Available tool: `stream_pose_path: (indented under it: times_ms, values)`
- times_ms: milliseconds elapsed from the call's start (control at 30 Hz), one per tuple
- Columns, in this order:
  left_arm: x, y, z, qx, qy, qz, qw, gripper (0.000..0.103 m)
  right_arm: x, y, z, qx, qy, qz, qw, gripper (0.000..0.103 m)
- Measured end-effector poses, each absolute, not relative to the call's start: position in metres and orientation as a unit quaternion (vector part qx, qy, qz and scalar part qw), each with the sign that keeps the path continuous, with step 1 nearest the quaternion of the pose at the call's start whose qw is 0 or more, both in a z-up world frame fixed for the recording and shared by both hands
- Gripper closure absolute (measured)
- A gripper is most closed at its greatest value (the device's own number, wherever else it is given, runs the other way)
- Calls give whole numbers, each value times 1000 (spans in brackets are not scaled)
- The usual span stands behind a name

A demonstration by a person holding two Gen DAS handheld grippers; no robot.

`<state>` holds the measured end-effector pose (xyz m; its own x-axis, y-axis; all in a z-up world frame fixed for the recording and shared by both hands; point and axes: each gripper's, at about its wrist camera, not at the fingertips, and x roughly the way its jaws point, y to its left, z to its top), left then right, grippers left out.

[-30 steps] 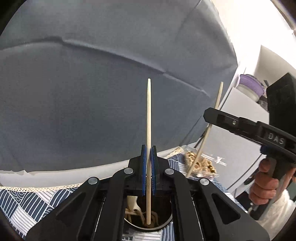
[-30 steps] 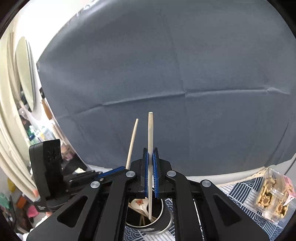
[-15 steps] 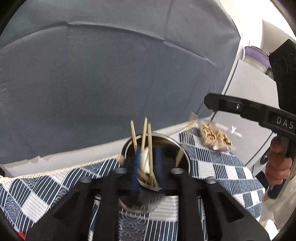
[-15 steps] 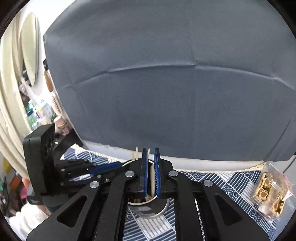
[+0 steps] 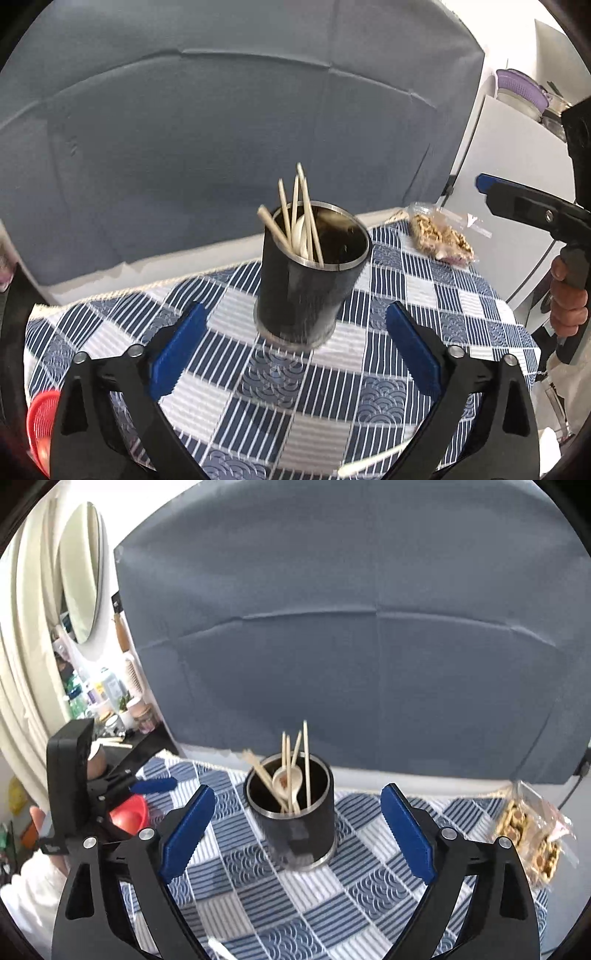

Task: Organize utensils
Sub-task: 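Move both tools back toward the white spoon on the cloth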

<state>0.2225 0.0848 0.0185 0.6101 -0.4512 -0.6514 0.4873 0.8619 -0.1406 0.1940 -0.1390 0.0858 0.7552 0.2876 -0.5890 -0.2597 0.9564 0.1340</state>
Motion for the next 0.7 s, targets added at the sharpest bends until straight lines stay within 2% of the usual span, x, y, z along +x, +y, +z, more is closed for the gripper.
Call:
stream_pose_path:
  times_ms: [700]
  values:
    - [142,91,-29,21,415,-226,881,6,111,-154,-18,-10,432,161,887,15]
